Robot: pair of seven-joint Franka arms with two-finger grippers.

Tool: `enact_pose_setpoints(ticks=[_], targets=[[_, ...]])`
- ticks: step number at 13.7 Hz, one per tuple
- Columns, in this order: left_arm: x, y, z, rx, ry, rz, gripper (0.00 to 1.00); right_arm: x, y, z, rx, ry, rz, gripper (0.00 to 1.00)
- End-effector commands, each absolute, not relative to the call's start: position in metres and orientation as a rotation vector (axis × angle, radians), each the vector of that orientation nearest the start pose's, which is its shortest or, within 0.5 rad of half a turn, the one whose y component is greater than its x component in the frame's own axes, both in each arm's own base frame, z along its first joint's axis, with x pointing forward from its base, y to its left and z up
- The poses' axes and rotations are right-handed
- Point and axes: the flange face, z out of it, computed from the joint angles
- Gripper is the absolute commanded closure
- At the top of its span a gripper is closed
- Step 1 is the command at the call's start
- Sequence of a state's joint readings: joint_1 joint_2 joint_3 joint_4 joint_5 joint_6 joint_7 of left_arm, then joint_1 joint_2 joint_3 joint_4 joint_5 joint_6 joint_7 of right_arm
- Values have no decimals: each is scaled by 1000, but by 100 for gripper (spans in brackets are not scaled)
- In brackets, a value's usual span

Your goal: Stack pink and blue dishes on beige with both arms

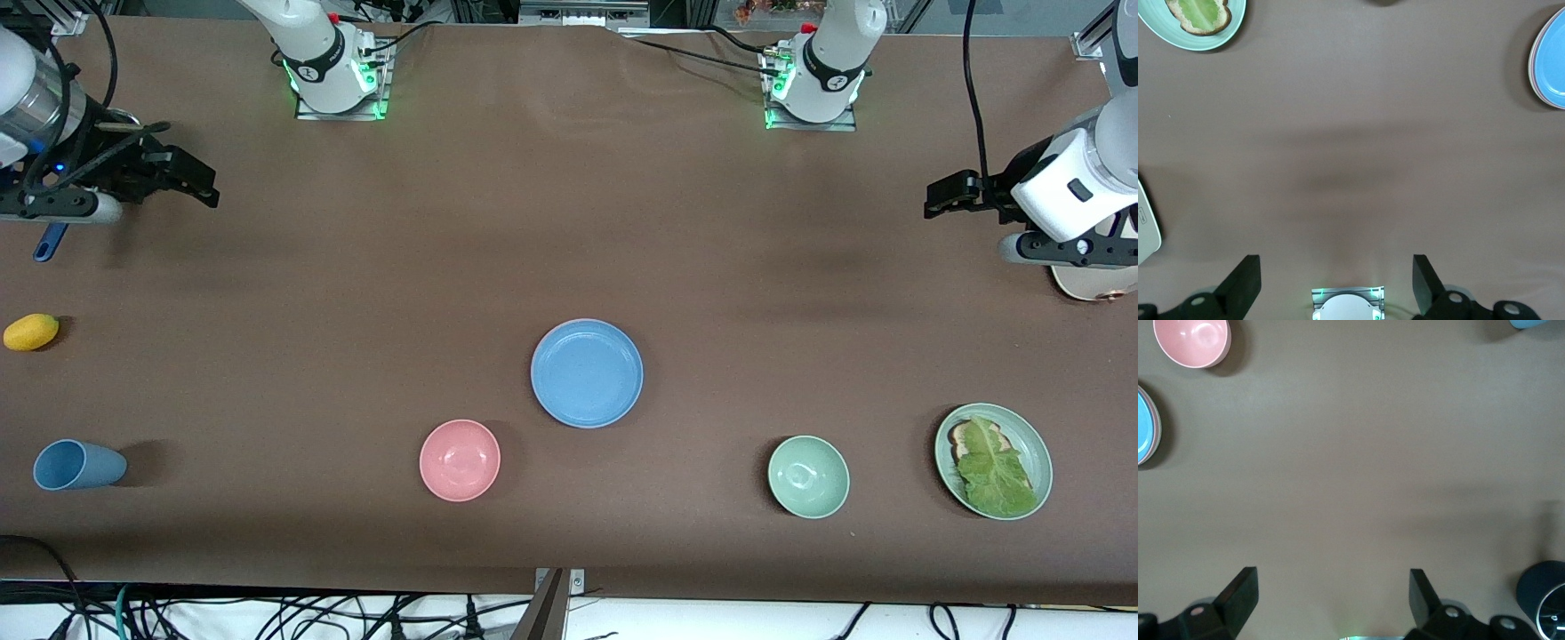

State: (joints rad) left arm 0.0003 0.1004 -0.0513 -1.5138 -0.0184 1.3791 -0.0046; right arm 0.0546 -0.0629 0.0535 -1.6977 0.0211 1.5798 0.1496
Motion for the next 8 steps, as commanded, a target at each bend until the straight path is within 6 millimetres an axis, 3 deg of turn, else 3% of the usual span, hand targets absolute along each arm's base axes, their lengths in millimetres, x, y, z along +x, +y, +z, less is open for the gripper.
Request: enact_pose_setpoints(ticks=[1, 4, 8], targets=[[561, -29, 589, -3146, 76, 333, 0, 522, 64, 606, -3149, 32, 52, 0], [562, -29, 588, -3149, 76, 336, 0, 540, 64, 614, -3146, 31, 94, 0], [562, -29, 588, -3149, 76, 336, 0, 538, 64, 616, -3148, 31, 115, 0]])
